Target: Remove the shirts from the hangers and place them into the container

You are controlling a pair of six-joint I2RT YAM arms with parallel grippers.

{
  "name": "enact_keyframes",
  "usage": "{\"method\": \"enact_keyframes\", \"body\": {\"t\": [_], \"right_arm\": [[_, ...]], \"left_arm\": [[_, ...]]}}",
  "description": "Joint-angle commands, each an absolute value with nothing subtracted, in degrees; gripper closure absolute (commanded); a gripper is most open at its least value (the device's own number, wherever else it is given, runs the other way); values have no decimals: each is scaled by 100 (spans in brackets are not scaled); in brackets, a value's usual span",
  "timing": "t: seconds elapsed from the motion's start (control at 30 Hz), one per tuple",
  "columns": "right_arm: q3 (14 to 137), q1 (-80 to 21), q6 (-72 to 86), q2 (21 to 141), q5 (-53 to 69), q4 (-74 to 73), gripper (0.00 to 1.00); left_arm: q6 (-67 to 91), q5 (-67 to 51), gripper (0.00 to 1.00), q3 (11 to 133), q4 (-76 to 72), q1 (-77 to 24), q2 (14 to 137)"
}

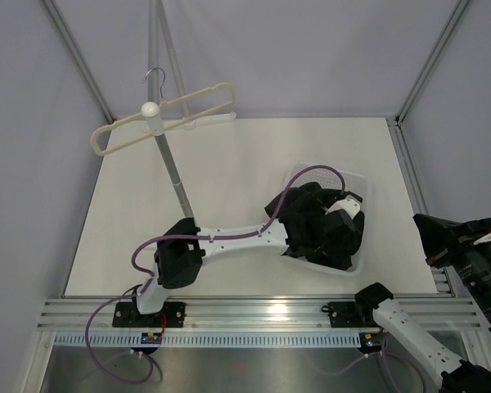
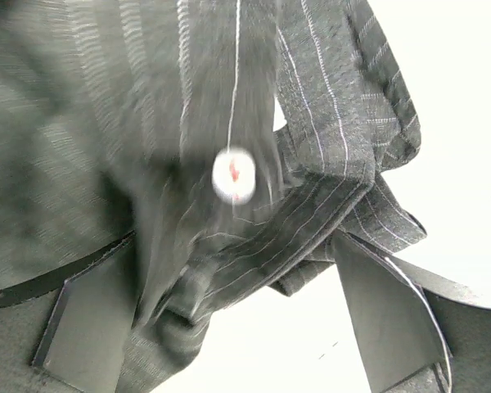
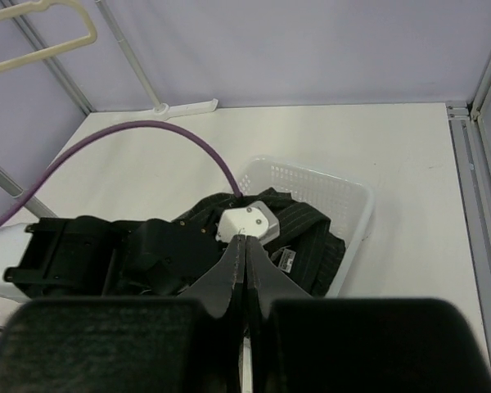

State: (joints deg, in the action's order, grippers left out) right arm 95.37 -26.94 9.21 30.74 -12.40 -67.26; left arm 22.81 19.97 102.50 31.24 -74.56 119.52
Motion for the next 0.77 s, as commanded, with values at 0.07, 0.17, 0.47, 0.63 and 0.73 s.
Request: {"method": "enact_keyframes", "body": {"t": [0.07, 0.17, 0.47, 0.63, 0.73], "right_arm": [[9405, -2690, 949, 3032, -1292, -6688, 70], [9264, -2689, 967, 3032, -1213, -6688, 55], [8282, -2689, 1362, 3375, -950, -6917, 1], [7525, -2689, 1345, 3349, -335, -6391, 1], [7146, -2690, 1432, 3174, -203, -5934, 1]], "left_arm": [[2381, 3312, 1, 10011, 3234, -7795, 10987], [2513, 3980, 1, 9853, 3506, -8041, 10706], [3612, 4922, 1, 8636, 4362, -8525, 9505], [3964, 5264, 1, 7235, 3710, -8841, 8272], [4096, 5475, 1, 6646, 3674, -8859, 7596]]}}
